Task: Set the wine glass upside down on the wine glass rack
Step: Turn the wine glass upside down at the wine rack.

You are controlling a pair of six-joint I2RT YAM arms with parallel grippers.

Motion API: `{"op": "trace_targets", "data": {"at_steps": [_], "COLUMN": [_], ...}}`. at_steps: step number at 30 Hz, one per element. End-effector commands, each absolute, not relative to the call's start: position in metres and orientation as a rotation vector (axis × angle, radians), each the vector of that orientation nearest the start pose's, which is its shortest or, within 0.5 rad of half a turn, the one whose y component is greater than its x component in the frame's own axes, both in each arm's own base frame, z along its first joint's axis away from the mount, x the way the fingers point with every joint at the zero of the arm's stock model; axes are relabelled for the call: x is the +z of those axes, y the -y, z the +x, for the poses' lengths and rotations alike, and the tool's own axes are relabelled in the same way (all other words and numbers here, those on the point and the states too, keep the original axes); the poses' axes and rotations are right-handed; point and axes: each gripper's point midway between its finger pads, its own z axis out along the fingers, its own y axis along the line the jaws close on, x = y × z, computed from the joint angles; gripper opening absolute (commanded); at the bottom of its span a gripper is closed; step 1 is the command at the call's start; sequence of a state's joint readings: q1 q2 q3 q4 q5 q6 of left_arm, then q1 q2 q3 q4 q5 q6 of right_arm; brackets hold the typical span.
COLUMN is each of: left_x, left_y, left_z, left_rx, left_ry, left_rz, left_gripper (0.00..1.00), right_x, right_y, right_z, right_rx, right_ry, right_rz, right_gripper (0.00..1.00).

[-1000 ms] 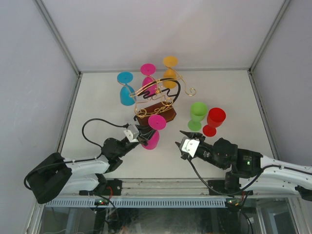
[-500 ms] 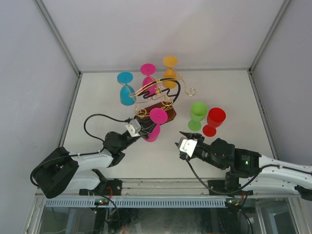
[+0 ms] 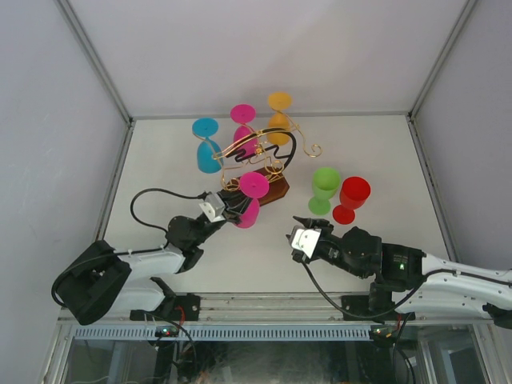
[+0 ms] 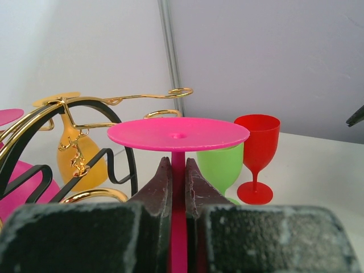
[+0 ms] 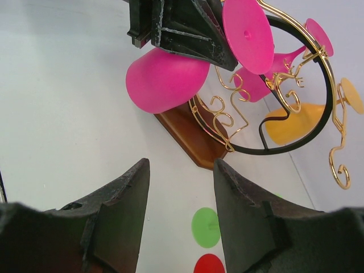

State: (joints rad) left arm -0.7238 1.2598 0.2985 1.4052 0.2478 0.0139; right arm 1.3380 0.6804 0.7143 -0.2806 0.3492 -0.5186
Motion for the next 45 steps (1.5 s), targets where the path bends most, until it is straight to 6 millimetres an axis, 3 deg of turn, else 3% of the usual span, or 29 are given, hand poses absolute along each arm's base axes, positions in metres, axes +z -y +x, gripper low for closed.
{"op": "trace_targets", "data": {"at_steps": [1, 8, 18, 45], "left_x": [0.274, 0.264, 0.255, 0.273], "left_y": [0.266, 0.27, 0.268, 0.236], "left_z": [0.242, 0.235, 0.242, 0.275], "left_rx": [-0.769, -0.82, -0.788, -0.641], "left_ry": [-0.943, -0.965, -0.99, -0.98], "left_rz": [0.595, 0.624, 0.611, 0.501], "left_gripper": [0.0, 0.0, 0.0, 0.0], "right_x": [0.273, 0.272, 0.273, 0.269], "right_y": [-0.255, -0.256, -0.257, -0.259], "right_z": [0.138, 0.139, 0.139, 0.139], "right_rx": [0.307, 0.305, 0.303, 0.299], "right_ry": [-1.243, -1.243, -1.241, -1.246], "right_rz": [-1.243, -1.249, -1.25, -1.261], "right_gripper": [0.48, 0.48, 0.48, 0.48]}}
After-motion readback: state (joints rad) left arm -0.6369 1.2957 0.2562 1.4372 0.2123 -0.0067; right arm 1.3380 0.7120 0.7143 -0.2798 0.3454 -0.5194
